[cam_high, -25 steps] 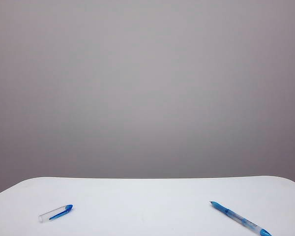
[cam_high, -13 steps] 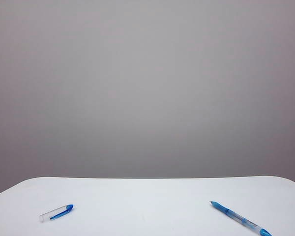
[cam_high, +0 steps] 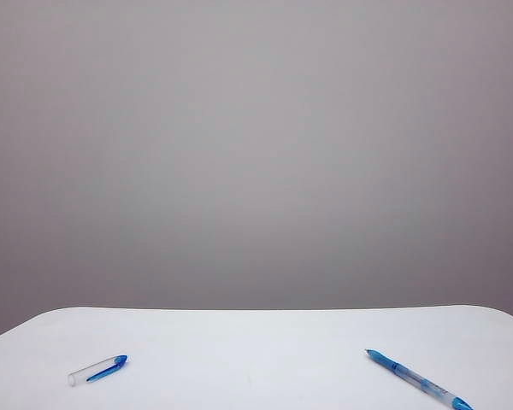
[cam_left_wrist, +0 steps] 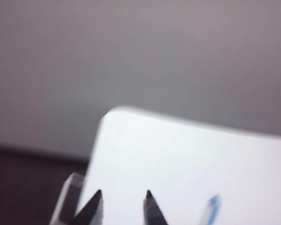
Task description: Pick up the pen and remove the cap.
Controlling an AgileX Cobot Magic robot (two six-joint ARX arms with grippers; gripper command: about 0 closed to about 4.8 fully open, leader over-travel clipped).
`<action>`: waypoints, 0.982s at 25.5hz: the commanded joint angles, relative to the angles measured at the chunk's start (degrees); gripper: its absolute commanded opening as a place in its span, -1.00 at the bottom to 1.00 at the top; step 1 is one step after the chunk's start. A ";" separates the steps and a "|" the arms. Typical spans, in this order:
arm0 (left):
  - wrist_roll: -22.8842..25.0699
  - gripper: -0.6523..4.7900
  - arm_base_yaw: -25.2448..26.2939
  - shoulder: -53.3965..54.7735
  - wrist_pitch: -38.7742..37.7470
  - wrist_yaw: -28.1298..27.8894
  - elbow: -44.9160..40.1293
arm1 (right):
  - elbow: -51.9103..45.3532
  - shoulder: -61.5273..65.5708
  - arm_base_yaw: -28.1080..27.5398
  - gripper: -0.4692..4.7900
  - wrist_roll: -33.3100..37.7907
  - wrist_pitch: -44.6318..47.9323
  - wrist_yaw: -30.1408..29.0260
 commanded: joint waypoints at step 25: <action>6.23 -0.73 0.00 0.13 -1.86 1.38 0.24 | -0.35 0.15 -0.02 -0.82 -8.87 -7.32 1.97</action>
